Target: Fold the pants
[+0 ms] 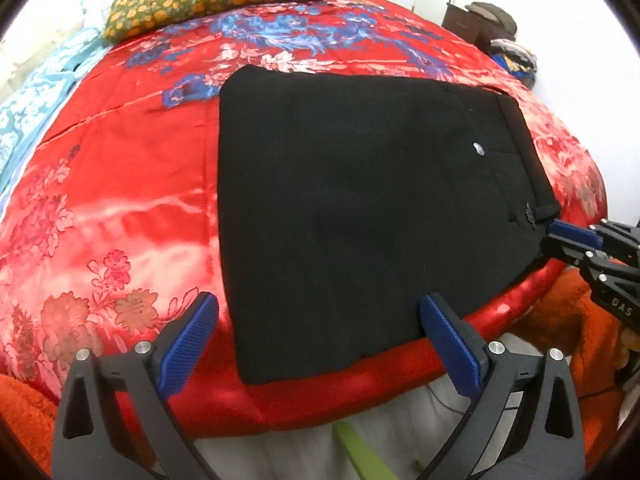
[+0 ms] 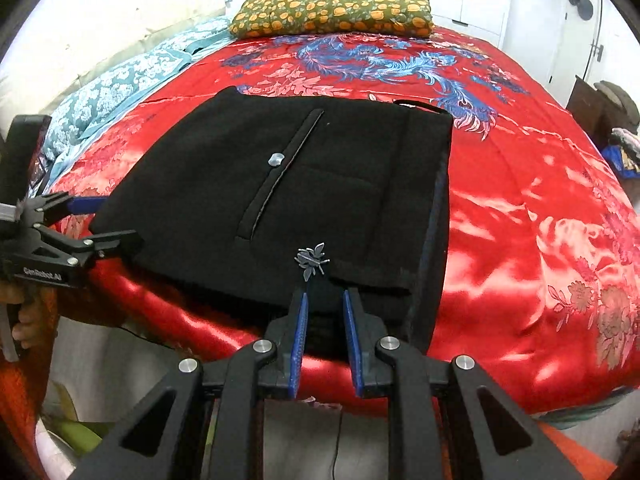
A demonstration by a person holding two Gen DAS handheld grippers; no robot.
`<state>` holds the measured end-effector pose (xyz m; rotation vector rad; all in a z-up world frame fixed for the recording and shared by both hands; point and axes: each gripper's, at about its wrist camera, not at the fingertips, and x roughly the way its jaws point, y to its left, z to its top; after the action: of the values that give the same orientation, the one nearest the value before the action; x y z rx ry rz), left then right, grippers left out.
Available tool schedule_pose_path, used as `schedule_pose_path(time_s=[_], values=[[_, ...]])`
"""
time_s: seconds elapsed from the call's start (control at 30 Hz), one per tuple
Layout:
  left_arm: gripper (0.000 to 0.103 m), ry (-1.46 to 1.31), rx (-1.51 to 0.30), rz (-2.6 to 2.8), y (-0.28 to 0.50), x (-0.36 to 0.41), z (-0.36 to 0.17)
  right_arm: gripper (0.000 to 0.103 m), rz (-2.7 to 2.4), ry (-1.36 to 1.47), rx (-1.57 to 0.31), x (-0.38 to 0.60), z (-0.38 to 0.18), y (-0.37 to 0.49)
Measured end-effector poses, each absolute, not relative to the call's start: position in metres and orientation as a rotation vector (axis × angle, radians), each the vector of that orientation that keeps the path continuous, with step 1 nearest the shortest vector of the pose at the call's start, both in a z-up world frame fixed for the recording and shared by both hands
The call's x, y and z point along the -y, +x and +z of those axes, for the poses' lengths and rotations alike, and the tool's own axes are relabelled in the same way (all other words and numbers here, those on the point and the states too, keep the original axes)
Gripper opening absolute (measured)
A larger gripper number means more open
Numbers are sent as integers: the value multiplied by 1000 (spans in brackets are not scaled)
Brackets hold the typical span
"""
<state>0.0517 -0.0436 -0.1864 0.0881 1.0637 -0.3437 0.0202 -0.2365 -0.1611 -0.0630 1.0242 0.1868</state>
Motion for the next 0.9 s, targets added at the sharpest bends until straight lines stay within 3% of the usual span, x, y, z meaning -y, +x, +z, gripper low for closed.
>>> schedule_pose_path(time_s=[0.07,0.17,0.33,0.4,0.53,0.67,0.9], values=[[100,62,-1056,-347,50,37,-178,27,186,-47,-1029,238,-158,19],[100,-17,-1028,-323,53,20,-166,51,182,-18,-992,241,-147,14],[100,-141,-1044,-216,88,-12,-162,56,145,-38,-767,246,-109,6],[100,-135,-1061,-199,111,-13,-162,66,155,-28,-720,245,-104,12],[100,7,-1092,-202,163,11,-162,66,208,-8,-749,237,-118,40],[100,61,-1118,-180,212,29,-169,67,213,19,-926,238,-160,65],[102,40,-1168,-56,271,32,-208,68,238,-11,-916,238,-169,59]])
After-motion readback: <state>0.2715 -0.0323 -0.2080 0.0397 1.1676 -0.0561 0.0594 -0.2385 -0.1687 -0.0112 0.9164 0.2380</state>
